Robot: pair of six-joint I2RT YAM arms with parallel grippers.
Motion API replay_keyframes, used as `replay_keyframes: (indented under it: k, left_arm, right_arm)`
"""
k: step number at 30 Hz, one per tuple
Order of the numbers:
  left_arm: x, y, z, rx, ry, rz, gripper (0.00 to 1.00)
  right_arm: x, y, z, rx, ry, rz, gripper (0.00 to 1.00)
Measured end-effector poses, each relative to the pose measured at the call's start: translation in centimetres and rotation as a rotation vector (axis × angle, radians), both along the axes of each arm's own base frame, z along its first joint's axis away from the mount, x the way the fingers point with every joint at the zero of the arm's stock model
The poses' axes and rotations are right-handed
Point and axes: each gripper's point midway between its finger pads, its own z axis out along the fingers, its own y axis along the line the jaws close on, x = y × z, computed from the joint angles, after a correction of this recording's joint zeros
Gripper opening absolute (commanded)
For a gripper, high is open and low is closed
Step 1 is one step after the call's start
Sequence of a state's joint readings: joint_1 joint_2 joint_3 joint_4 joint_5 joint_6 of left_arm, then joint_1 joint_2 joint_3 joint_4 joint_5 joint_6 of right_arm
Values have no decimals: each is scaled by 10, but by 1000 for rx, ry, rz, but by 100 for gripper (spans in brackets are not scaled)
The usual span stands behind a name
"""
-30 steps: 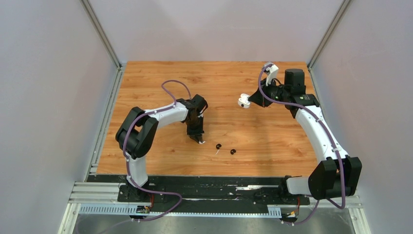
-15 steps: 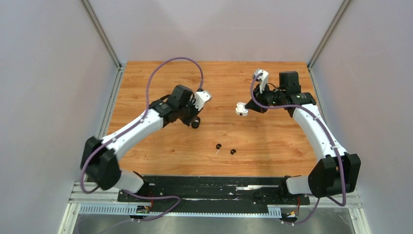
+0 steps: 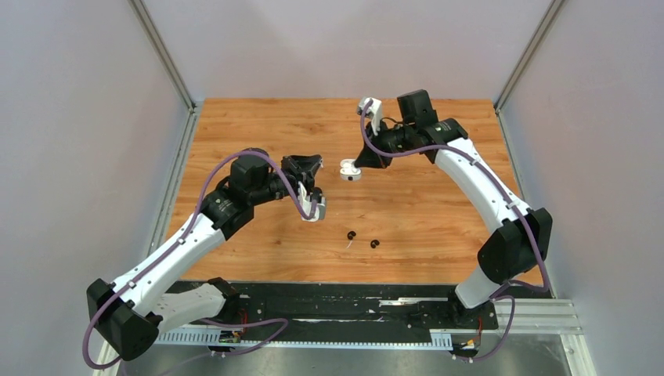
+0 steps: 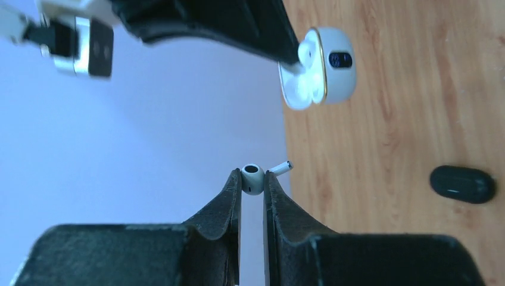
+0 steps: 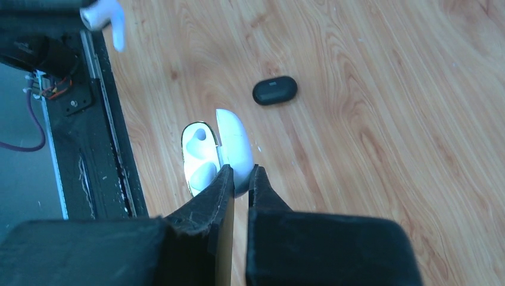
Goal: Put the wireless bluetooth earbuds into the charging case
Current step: Place the earbud in the charging case.
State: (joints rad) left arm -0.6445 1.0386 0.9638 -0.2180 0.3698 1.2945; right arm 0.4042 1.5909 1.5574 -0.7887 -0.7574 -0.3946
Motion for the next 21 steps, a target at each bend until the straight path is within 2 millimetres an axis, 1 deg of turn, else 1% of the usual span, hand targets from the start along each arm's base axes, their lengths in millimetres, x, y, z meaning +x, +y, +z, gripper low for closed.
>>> replay_keyframes:
  k: [4,9,13,16,19,21]
  left_arm:
    - [-2,-10,13,50,-176,-100,0]
    - [0,-15,21,97,-309,-143,0]
    - [2,-16,20,127,-346,-151,0]
    - [2,-18,19,137,-354,-150,0]
    - [0,-22,18,140,-355,-155,0]
    - [-1,-24,18,143,-355,-156,0]
  right_arm:
    - [0,21,10,8,12,-12,0]
    - [2,32,12,-7,6,-62,0]
    - [4,39,15,-26,-49,-89,0]
    - [2,43,19,-27,-100,-104,0]
    - [-1,44,28,-22,-144,-120,0]
    - [1,44,37,-8,-178,-137,0]
